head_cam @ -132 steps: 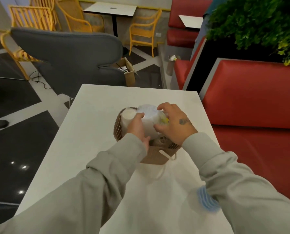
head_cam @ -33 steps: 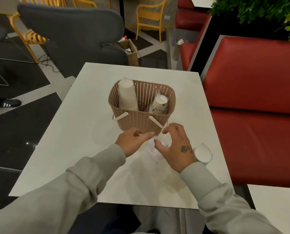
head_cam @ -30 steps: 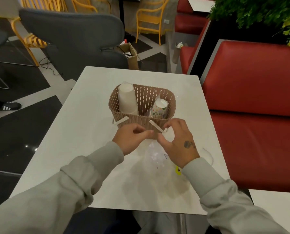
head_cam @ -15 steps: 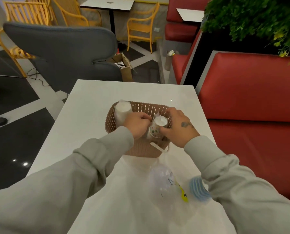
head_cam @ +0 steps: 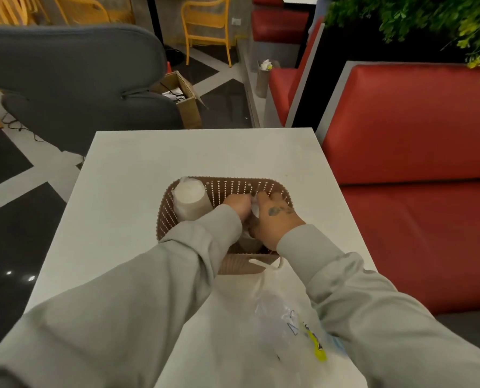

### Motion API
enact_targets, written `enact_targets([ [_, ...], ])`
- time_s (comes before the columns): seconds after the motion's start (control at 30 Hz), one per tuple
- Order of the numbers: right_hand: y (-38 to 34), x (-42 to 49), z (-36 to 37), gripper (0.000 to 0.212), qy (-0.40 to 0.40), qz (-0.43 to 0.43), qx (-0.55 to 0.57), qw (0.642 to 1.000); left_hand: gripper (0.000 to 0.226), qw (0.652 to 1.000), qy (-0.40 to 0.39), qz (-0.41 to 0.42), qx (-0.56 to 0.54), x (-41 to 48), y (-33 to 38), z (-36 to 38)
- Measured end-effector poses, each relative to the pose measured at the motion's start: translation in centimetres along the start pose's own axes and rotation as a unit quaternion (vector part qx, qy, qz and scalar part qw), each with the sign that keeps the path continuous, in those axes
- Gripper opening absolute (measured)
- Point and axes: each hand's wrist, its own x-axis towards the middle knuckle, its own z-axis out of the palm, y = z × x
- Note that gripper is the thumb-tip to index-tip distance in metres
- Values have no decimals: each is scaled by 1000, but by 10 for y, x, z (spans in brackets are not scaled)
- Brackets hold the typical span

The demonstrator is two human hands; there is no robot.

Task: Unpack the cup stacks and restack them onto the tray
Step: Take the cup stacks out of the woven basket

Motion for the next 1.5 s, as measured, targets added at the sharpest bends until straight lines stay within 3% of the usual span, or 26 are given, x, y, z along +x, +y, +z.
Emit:
enact_targets([
  [0.2, -3, 14, 4, 61, -26, -9, -39, 999, 39, 998, -20, -43, 42, 7, 5, 3],
  [0.33, -4, 17, 6, 49, -32, -1, -51, 998, 30, 998, -26, -33, 40, 16, 2, 0],
  [0.5, -1, 14, 2, 42, -16, -6, -12, 1000, 34, 987, -32, -103, -116, 8, 0, 1],
  [0.7, 2, 9, -11, 48, 2, -11, 13, 1000, 27, 978, -62, -117, -164, 3, 2, 2],
  [0.83, 7, 2, -27, 56, 14, -33, 10, 999, 39, 979, -82, -128, -138, -9, 6, 3],
  [1.03, 5, -16, -52, 52, 30, -61, 14, 998, 30, 989, -69, -82, -103, -25, 14, -8],
  [1.3, 7, -56, -93, 62, 75, -89, 27, 993, 24, 997, -40, -29, -60, -68, 31, -17],
  [1.5, 24, -98, -124, 70, 115, -90, 39, 989, 34, 997, -53, 5, -54, -97, 50, -17],
])
